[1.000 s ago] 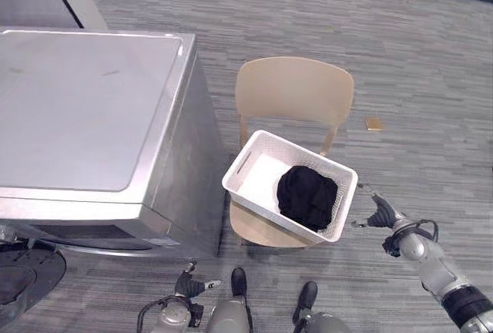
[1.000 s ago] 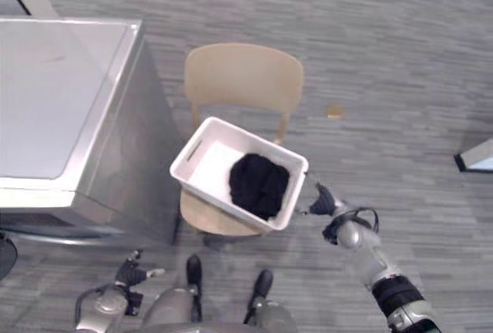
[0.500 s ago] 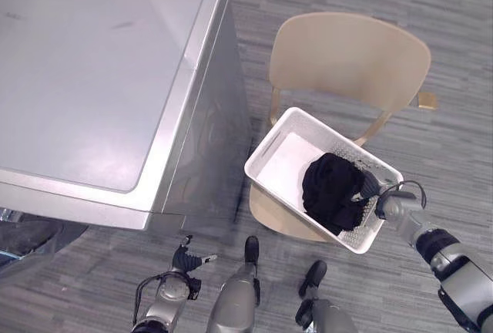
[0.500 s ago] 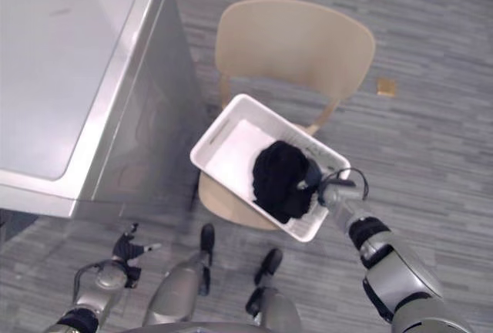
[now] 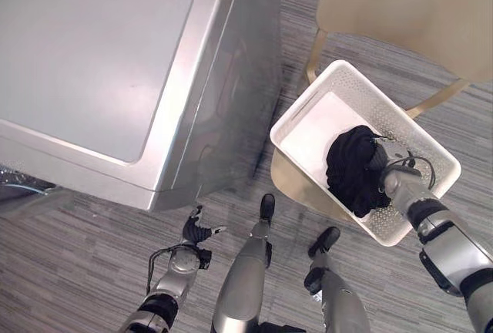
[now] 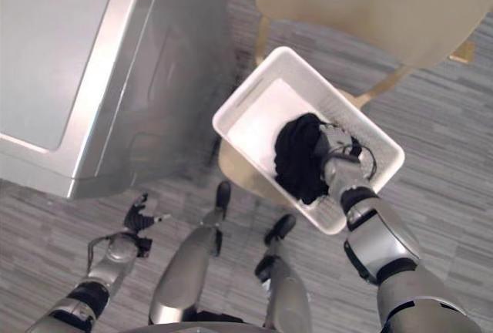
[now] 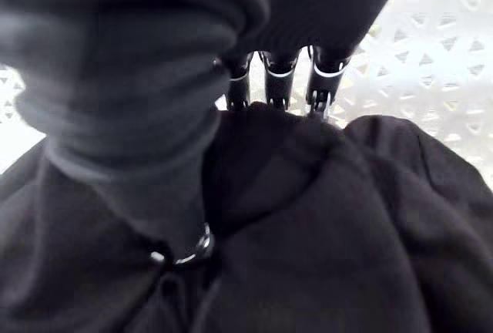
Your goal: Grab the laundry basket,head to the washer,open it,put in the laundry and shut it.
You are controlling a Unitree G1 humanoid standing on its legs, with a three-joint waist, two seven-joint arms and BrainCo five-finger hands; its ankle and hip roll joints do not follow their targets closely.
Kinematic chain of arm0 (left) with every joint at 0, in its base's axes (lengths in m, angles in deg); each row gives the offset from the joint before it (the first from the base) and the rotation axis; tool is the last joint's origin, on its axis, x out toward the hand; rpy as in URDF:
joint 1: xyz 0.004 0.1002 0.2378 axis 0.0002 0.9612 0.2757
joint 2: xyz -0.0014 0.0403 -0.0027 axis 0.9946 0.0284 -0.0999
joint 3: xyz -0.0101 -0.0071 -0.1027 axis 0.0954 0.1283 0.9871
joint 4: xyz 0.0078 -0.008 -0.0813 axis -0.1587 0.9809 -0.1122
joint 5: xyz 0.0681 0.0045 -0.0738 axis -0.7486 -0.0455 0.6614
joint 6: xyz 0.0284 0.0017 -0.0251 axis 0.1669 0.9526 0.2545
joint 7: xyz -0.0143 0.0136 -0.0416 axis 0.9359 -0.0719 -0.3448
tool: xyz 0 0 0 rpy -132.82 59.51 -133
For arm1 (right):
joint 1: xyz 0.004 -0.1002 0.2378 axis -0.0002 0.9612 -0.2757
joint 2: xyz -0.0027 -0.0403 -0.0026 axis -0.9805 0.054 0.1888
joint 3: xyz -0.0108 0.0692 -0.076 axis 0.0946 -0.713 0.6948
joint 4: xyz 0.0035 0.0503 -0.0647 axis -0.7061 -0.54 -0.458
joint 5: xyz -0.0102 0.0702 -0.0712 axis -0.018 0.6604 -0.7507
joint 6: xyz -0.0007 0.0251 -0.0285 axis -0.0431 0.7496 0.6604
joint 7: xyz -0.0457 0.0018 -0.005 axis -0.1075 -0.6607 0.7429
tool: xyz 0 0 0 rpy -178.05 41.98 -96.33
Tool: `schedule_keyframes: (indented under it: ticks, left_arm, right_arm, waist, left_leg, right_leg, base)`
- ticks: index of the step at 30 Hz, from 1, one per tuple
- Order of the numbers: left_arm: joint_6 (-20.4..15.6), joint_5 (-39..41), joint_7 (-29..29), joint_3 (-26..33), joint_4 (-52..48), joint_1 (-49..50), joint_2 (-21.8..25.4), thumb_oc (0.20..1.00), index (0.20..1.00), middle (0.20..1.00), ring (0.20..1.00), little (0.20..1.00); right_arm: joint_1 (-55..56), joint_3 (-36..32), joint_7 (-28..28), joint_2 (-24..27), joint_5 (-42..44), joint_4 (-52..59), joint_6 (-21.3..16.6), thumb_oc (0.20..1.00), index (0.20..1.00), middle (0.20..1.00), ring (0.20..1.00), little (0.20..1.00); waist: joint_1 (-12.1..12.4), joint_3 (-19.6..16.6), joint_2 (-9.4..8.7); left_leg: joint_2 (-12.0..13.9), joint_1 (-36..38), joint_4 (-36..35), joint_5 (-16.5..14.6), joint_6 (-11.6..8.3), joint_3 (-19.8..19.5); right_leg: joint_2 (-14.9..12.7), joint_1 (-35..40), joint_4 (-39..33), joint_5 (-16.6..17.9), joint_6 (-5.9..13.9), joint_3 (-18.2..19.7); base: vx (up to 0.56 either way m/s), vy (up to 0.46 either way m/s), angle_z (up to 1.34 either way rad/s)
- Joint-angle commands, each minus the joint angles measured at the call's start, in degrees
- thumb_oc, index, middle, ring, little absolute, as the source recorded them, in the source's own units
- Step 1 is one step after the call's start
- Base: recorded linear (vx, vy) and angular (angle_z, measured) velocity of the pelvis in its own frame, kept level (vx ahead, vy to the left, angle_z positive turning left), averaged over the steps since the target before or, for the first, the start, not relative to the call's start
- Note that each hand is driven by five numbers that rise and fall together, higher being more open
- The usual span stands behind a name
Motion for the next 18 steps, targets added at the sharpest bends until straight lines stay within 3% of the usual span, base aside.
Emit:
schedule_keyframes:
  ticks: [1, 4, 6, 8, 9, 11, 12, 18]
  left_arm:
    - [-0.62, 2.88, 1.17, -1.53, -0.64, 2.16, -0.67, 1.000, 1.000, 1.000, 1.000, 1.000]
    - [-0.42, 2.40, 0.91, -0.81, -0.91, 3.22, -0.92, 1.000, 1.000, 1.000, 1.000, 1.000]
    - [0.30, 1.07, -0.01, 1.02, -1.29, 5.30, -1.34, 1.000, 1.000, 1.000, 1.000, 1.000]
    - [0.31, 1.06, -0.02, 0.96, -1.32, 5.38, -1.30, 1.000, 1.000, 1.000, 1.000, 1.000]
    - [1.03, -0.35, -0.73, 2.73, -1.27, 6.41, -1.22, 1.000, 1.000, 1.000, 1.000, 1.000]
    - [1.35, -0.82, -1.14, 3.29, -1.23, 7.06, -1.10, 1.000, 1.000, 1.000, 1.000, 1.000]
    - [1.61, -1.41, -1.49, 3.84, -1.34, 7.72, -0.98, 1.000, 1.000, 1.000, 1.000, 1.000]
    - [3.17, -4.44, -3.15, 7.49, -1.47, 13.74, -1.46, 1.000, 1.000, 1.000, 1.000, 1.000]
  right_arm:
    - [3.72, -0.20, 0.10, -0.54, 8.39, 4.97, -2.38, 0.200, 0.200, 0.200, 0.200, 0.200]
    - [6.02, -3.22, 0.80, -0.59, 11.79, 9.43, -3.58, 0.200, 0.200, 0.200, 0.200, 0.200]
    - [12.93, -9.76, 1.23, -1.09, 17.79, 20.07, -5.92, 0.200, 0.200, 0.200, 0.200, 0.200]
    - [13.14, -9.84, 1.20, -1.06, 17.77, 20.27, -5.82, 0.200, 0.200, 0.200, 0.200, 0.200]
    - [19.70, -15.41, 0.41, -1.49, 22.28, 29.50, -8.44, 0.200, 0.200, 0.200, 0.200, 0.200]
    - [22.36, -16.87, -0.14, -1.63, 22.94, 32.54, -8.78, 0.200, 0.200, 0.200, 0.200, 0.200]
    - [24.64, -18.56, -0.87, -1.72, 23.85, 36.17, -9.45, 0.200, 0.200, 0.200, 0.200, 0.200]
    - [38.90, -25.45, -8.54, -3.29, 29.17, 56.62, -13.10, 0.200, 0.200, 0.200, 0.200, 0.200]
  waist:
    - [0.99, -2.00, 0.85]
    - [0.49, -2.49, 0.10]
    - [-0.90, -4.13, -1.42]
    - [-0.84, -4.12, -1.42]
    - [-2.50, -6.02, -2.28]
    - [-2.97, -6.82, -2.46]
    - [-3.51, -7.44, -2.58]
    - [-7.36, -14.13, -3.45]
  left_leg:
    - [-0.94, -0.67, -4.25, 1.20, -2.94, -1.69]
    - [-0.80, 0.83, -4.67, 0.68, -2.79, -1.38]
    - [-0.50, 4.47, -5.20, -0.76, -2.30, -0.74]
    - [-0.50, 4.59, -5.24, -0.77, -2.30, -0.72]
    - [-0.48, 7.53, -5.36, -2.28, -1.97, -0.23]
    - [-0.55, 8.68, -5.36, -2.82, -1.78, 0.02]
    - [-0.74, 9.05, -4.96, -2.31, -1.11, 0.62]
    - [-1.47, 16.82, -5.08, -5.60, 0.20, 2.82]
  right_leg:
    - [-0.56, -3.02, 10.85, -10.85, 2.47, 2.44]
    - [-0.44, -1.78, 10.23, -10.61, 2.69, 2.70]
    - [-0.40, 1.59, 8.69, -10.11, 3.24, 3.27]
    - [-0.39, 1.71, 8.63, -10.08, 3.25, 3.29]
    - [-0.71, 4.70, 7.42, -10.03, 3.62, 3.39]
    - [-0.81, 5.81, 7.01, -9.97, 3.74, 3.34]
    - [-1.08, 6.55, 6.52, -8.71, 3.53, 2.75]
    - [-1.38, 12.65, 5.24, -8.83, 4.35, 4.54]
  base:
    - [-0.01, 0.003, 0.10]
    - [0.00, 0.000, 0.00]
    - [0.04, 0.052, -0.09]
    - [0.05, 0.035, -0.20]
    - [0.07, 0.043, -0.28]
    - [0.04, 0.072, -0.07]
    - [0.03, 0.107, 0.02]
    - [0.10, 0.106, -0.21]
